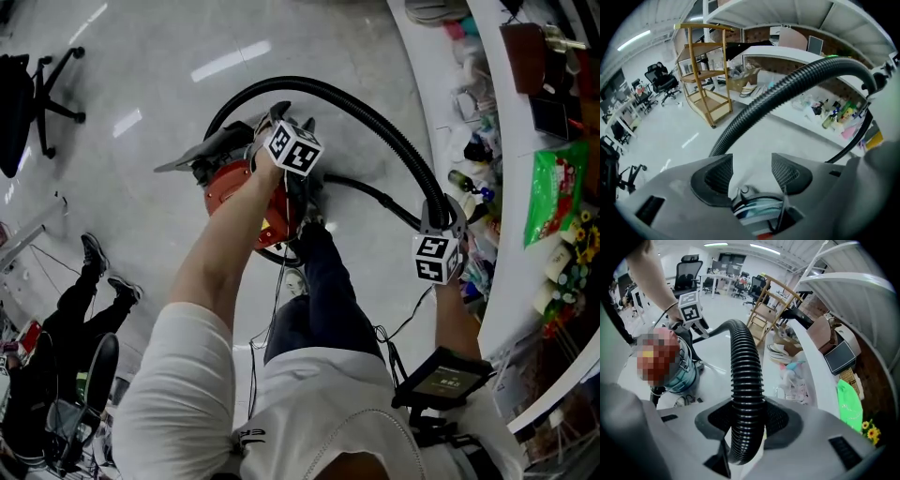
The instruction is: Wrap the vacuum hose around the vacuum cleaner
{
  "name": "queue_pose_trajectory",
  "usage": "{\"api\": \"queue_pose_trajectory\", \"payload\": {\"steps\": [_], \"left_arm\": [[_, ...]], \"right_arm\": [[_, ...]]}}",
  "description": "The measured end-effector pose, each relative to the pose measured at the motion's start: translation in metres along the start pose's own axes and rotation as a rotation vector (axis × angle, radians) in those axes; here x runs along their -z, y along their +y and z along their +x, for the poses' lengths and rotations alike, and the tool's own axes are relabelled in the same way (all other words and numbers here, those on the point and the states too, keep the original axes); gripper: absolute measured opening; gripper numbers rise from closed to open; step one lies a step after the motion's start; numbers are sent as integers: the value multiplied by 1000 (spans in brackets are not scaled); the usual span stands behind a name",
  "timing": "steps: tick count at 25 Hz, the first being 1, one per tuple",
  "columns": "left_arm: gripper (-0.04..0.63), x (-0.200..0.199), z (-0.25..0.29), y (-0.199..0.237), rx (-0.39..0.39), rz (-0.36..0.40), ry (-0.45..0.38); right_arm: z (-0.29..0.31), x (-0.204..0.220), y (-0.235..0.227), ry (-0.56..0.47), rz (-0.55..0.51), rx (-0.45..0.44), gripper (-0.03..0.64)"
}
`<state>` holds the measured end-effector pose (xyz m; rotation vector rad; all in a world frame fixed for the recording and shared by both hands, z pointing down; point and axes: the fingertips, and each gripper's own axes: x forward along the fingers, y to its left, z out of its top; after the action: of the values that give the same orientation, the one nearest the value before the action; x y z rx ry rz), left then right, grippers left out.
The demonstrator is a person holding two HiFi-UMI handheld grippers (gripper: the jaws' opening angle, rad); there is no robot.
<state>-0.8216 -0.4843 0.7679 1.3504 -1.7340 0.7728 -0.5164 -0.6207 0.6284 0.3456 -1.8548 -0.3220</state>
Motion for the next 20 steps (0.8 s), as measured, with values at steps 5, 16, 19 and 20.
{"api": "queue_pose_trajectory", "payload": {"steps": [5, 16, 19, 20], "left_arm": [[252, 18, -32, -56, 100, -117, -27], [3, 89, -119, -114, 101, -284, -63], [3, 100, -136, -129, 122, -289, -64], [3, 103, -141, -134, 127, -289, -65]], "right_arm": [[-8, 4, 13, 6, 13, -17, 164], [-46, 38, 53, 29, 35, -37, 164], [-56, 44, 64, 28, 47, -40, 164], [-59, 46, 68, 28, 51, -41, 164]]}}
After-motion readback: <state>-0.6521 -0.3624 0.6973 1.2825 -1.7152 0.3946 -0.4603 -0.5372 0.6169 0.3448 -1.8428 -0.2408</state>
